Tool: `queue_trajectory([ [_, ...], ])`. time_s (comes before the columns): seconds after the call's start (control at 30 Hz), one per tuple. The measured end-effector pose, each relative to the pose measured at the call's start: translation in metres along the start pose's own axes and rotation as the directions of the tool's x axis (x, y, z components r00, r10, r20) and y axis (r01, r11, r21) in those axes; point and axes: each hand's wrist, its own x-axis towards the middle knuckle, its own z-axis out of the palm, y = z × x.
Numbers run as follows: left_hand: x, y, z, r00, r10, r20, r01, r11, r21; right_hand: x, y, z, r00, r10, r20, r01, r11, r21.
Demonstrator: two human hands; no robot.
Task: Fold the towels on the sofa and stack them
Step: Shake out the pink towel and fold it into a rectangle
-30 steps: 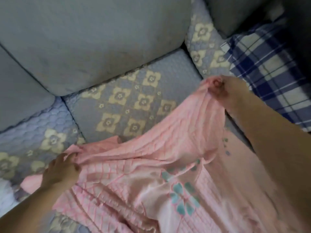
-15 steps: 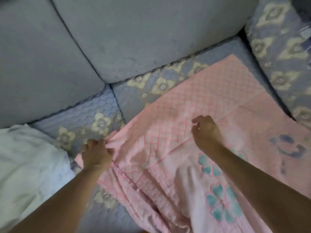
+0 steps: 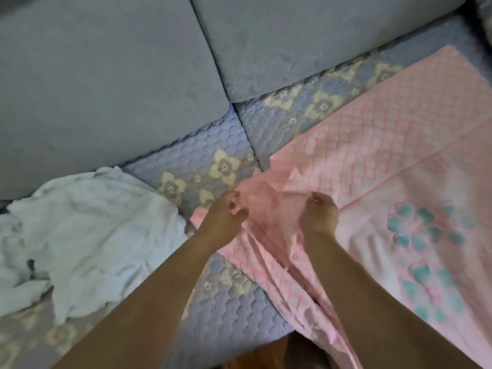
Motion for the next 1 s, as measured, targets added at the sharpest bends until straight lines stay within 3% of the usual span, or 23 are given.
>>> queue_trajectory([
  [0.07,-0.003,-0.040,0.011,0.984,0.044,0.171,-0.116,0.893,0.434,0.016,-0.001,-0.021,0.980,-0.006,-0.199,0.010,1.000,0.016],
  [0.13,-0.005,-0.069,0.016,0.958,0.082,0.274,-0.234,0.776,0.586,0.008,-0.002,-0.039,0.942,-0.155,-0.298,0.124,0.985,-0.122],
  [0.2,-0.010,-0.083,0.014,0.947,0.171,0.271,-0.308,0.713,0.629,-0.022,0.004,-0.050,0.931,-0.331,-0.154,0.277,0.915,-0.292],
  [0.3,-0.040,-0.106,0.004,0.961,0.272,-0.056,-0.235,0.902,0.362,-0.080,0.044,-0.044,0.851,-0.423,0.313,0.522,0.747,-0.411],
  [0.33,-0.051,-0.119,0.000,0.953,0.275,-0.128,-0.229,0.929,0.290,-0.099,0.064,-0.039,0.813,-0.382,0.439,0.566,0.696,-0.442],
  [0.4,-0.072,-0.151,-0.013,0.969,0.218,-0.116,-0.176,0.939,0.294,-0.129,0.109,-0.032,0.747,-0.265,0.610,0.640,0.537,-0.549],
  [0.47,-0.090,-0.185,-0.031,0.989,0.150,-0.014,-0.128,0.885,0.448,-0.155,0.152,-0.032,0.770,-0.205,0.604,0.629,0.402,-0.665],
  [0.57,-0.100,-0.216,-0.055,0.980,0.198,-0.011,-0.128,0.676,0.726,-0.197,0.188,-0.033,0.844,-0.081,0.530,0.505,0.450,-0.737],
  [0.73,-0.077,-0.245,-0.108,0.853,0.515,-0.078,-0.215,0.484,0.848,-0.215,0.198,-0.021,0.686,0.207,0.698,0.513,0.542,-0.665],
  [0.8,-0.061,-0.265,-0.135,0.908,0.386,-0.166,-0.046,0.484,0.874,-0.204,0.187,-0.026,0.680,0.220,0.700,0.509,0.546,-0.666],
  [0.87,-0.034,-0.293,-0.164,0.956,0.010,-0.292,0.240,0.546,0.803,-0.191,0.170,-0.029,0.743,0.144,0.654,0.494,0.542,-0.680],
  [0.9,-0.023,-0.300,-0.174,0.945,-0.109,-0.309,0.317,0.544,0.777,-0.184,0.158,-0.028,0.781,0.074,0.620,0.490,0.542,-0.682],
  [0.93,-0.019,-0.293,-0.176,0.934,-0.176,-0.311,0.354,0.564,0.746,-0.176,0.145,-0.026,0.815,-0.005,0.580,0.486,0.551,-0.678],
  [1.0,-0.037,-0.249,-0.149,0.937,-0.156,-0.311,0.341,0.595,0.728,-0.164,0.121,-0.012,0.827,-0.167,0.537,0.518,0.597,-0.612],
])
